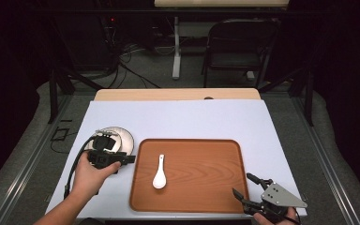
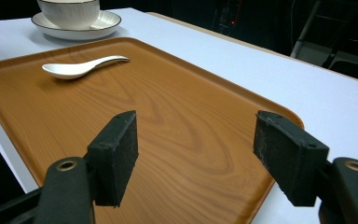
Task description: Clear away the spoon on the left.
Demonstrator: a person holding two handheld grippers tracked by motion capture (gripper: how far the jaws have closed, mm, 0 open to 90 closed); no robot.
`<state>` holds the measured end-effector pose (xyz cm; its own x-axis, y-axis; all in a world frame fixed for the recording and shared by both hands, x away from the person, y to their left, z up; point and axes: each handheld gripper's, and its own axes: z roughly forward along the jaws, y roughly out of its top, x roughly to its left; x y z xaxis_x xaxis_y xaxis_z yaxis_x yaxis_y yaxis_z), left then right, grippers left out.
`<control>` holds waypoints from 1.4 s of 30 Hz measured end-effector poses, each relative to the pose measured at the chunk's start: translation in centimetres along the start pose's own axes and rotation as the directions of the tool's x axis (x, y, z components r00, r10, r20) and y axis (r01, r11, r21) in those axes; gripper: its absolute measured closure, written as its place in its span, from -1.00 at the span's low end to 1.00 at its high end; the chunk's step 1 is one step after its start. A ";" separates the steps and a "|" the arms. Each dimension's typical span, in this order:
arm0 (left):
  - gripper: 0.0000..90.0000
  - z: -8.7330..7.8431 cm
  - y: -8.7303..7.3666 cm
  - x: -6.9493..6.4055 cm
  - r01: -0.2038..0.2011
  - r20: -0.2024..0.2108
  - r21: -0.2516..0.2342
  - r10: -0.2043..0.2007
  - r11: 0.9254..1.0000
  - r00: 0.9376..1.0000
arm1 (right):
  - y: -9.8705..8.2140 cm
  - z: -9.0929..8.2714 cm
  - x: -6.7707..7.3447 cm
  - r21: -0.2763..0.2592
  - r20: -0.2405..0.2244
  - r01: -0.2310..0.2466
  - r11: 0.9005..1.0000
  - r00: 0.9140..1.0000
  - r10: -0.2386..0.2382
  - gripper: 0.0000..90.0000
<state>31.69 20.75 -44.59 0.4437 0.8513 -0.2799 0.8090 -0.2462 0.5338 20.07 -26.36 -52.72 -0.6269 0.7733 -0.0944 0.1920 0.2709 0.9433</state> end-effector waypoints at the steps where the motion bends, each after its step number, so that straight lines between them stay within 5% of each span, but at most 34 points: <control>1: 0.21 -0.1 -0.3 0.1 -0.007 -0.009 -0.008 0.007 1.000 1.000 | 0.0 0.0 0.0 0.000 0.000 0.000 1.000 1.000 0.000 -0.32; 21: 0.22 0.8 -8.2 1.9 -0.008 -0.124 -0.158 -0.012 0.987 0.992 | 0.0 0.0 0.0 -0.001 0.005 -0.001 1.000 1.000 0.001 -0.32; 32: 0.17 2.4 -9.8 2.1 -0.013 -0.120 -0.267 -0.020 0.964 0.993 | 0.0 0.0 0.0 0.000 0.007 -0.003 1.000 1.000 0.003 -0.32; 42: 0.10 2.9 -10.1 2.2 -0.004 -0.109 -0.268 -0.027 0.963 0.994 | 0.0 0.0 0.0 0.000 0.004 -0.004 1.000 1.000 0.004 -0.32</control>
<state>25.64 23.72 -52.91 0.3774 0.9030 -0.2052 0.6742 -0.1160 0.7294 20.10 -26.34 -52.74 -0.6233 0.7766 -0.0918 0.1946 0.2678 0.9436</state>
